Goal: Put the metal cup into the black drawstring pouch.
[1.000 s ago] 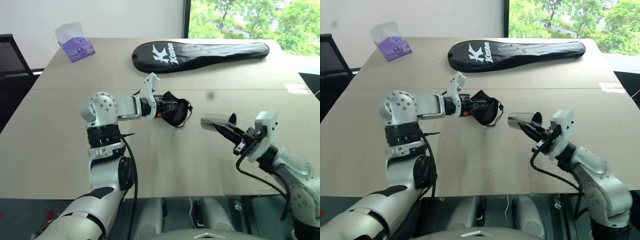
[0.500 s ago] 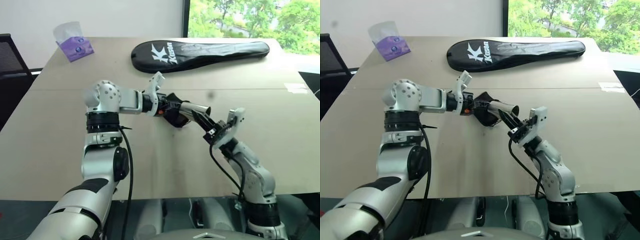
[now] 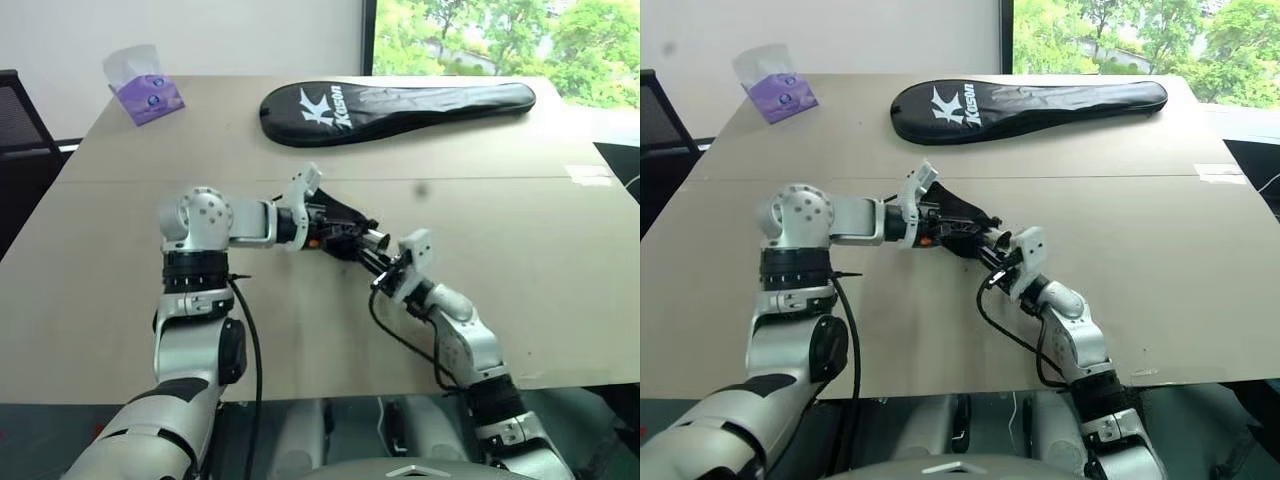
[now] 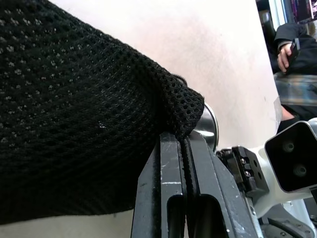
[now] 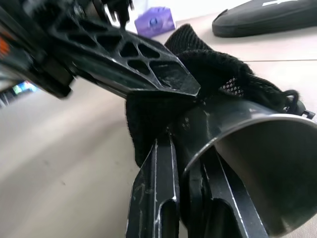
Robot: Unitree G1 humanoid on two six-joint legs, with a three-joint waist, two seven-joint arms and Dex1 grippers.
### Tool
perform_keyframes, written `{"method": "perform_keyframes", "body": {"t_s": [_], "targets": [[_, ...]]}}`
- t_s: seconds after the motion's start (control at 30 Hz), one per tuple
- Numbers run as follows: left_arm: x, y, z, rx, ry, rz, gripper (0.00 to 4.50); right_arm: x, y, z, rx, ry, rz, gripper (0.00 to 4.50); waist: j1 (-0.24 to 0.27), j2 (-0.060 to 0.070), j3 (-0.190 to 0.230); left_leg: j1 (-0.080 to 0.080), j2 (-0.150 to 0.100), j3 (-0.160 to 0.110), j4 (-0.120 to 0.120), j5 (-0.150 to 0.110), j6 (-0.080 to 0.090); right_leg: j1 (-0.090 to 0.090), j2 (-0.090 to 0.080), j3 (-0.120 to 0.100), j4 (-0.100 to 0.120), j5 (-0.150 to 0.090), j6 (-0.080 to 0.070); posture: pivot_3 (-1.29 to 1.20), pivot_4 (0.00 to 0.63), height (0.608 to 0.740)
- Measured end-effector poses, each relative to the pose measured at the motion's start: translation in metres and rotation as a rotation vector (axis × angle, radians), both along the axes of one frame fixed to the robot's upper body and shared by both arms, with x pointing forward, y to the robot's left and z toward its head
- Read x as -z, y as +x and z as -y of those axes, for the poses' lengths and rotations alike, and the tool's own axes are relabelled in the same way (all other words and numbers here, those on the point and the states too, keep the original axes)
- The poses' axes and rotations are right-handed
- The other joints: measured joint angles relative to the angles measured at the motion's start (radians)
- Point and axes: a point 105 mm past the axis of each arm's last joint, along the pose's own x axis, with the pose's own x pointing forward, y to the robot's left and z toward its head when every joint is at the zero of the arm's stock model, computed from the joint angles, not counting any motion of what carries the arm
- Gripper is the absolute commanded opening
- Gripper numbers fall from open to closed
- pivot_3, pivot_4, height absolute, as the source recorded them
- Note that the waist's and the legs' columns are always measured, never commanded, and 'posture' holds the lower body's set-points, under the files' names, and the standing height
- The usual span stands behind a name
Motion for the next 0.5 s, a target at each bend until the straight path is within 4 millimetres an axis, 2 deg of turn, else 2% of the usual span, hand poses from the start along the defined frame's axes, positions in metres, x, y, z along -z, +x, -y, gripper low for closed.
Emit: {"method": "perform_keyframes", "body": {"t_s": [0.23, 0.5], "targets": [[-0.015, -0.015, 0.005, 0.080, 0.023, 0.110, 0.00, -0.006, 0.018, -0.027, -0.071, -0.117, 0.110, 0.11, -0.014, 0.000, 0.000, 0.000, 0.000, 0.000, 0.000, 0.000, -0.001, 0.000, -0.001, 0.000, 0.001, 0.000, 0.000, 0.00, 0.150, 0.740], [-0.019, -0.020, 0.006, 0.058, 0.043, 0.174, 0.00, -0.009, 0.014, -0.056, -0.268, -0.403, 0.414, 0.11, -0.012, 0.000, 0.000, -0.001, 0.000, 0.000, 0.000, 0.000, -0.001, 0.000, -0.001, 0.000, -0.001, 0.000, 0.000, 0.00, 0.150, 0.740]]}}
